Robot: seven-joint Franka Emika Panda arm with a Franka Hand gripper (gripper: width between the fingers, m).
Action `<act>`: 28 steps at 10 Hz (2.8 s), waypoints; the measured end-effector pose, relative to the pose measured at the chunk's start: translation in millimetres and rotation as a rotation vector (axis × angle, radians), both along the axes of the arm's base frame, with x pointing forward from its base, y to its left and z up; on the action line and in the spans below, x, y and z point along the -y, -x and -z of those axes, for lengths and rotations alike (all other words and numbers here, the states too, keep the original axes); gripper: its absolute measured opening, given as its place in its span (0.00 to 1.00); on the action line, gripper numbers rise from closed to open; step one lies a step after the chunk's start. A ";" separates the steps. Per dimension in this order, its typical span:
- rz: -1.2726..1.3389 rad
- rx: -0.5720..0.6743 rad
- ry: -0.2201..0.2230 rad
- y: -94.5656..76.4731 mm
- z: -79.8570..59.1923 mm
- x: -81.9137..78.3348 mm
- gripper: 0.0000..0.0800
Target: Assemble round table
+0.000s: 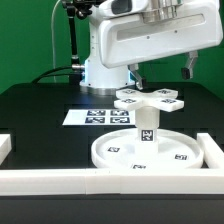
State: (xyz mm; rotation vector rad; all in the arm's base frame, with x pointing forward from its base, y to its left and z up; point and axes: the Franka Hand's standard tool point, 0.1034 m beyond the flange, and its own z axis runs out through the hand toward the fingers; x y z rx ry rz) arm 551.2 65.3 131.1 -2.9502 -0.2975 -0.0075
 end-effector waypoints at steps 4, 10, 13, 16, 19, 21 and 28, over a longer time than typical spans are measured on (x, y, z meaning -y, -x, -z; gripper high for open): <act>-0.249 0.047 -0.002 -0.6 0.7 1.9 0.81; -0.887 0.121 0.051 -5.6 6.3 14.3 0.81; -1.133 0.147 0.058 -5.7 7.4 18.8 0.81; -1.385 0.150 0.082 -5.0 12.5 22.9 0.81; -1.366 0.147 0.081 -7.3 14.7 29.6 0.81; -1.330 0.140 0.080 -7.6 17.9 35.4 0.81; -1.264 0.124 0.074 -3.8 24.1 29.8 0.81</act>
Offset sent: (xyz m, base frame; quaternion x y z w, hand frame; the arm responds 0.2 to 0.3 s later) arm 0.0000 0.0000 0.0000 0.0000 0.0000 -0.1938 0.9810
